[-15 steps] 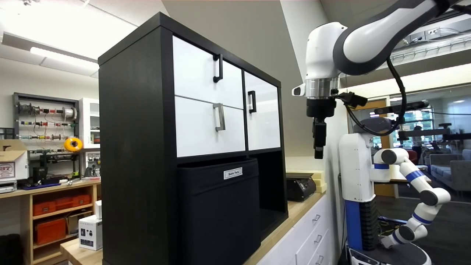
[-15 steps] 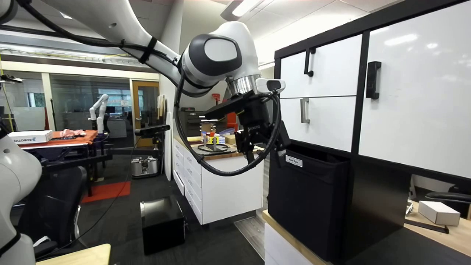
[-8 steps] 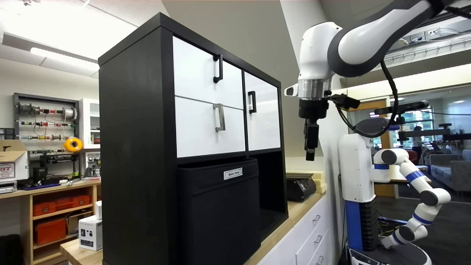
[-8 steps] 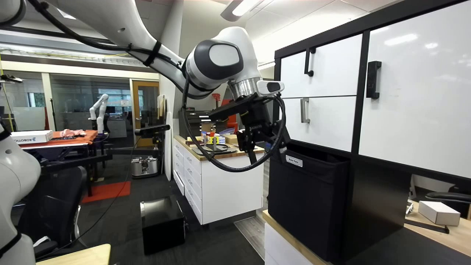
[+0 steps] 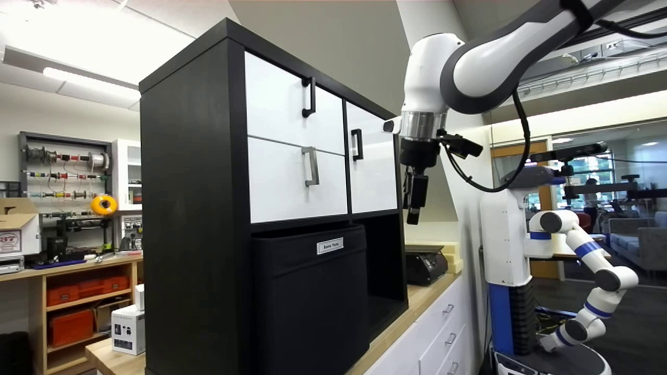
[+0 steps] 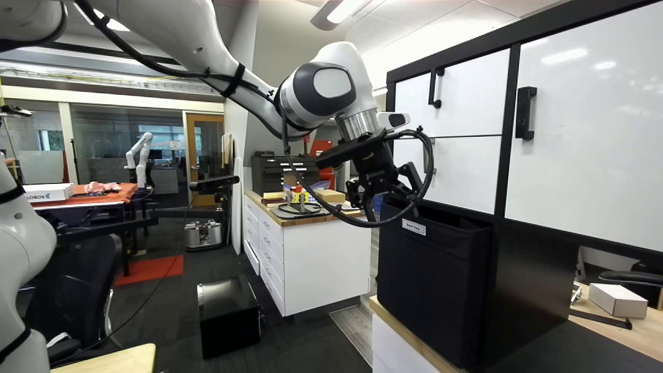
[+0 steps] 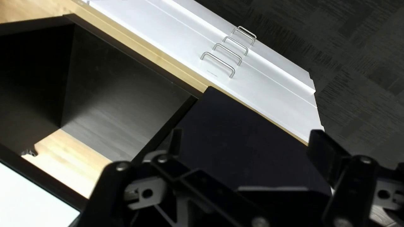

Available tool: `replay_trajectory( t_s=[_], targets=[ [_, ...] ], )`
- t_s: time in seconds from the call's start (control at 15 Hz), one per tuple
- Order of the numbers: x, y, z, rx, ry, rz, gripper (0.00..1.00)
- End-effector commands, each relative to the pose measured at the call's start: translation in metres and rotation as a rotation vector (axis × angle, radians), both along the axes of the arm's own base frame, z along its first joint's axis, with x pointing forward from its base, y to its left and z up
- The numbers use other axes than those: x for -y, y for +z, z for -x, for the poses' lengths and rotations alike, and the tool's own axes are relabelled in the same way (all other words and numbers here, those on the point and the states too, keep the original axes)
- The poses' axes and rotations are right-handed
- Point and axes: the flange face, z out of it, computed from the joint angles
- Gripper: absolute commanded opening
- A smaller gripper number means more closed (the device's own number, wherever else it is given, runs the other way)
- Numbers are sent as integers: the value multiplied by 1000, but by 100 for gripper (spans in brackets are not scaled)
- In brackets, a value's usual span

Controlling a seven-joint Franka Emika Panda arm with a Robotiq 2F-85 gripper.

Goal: Open the black bottom drawer

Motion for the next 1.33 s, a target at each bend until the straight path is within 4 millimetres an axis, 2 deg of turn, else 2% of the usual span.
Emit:
replay_trajectory(
  t_s=[0.0,0.33,0.67,1.27],
  targets=[
    [1,8,-26,27,101,9,100],
    [-3,6,-52,33,248,14,100],
    [-8,-7,-72,65,408,61,100],
    [-15,-28,-91,145,610,132,100]
  ],
)
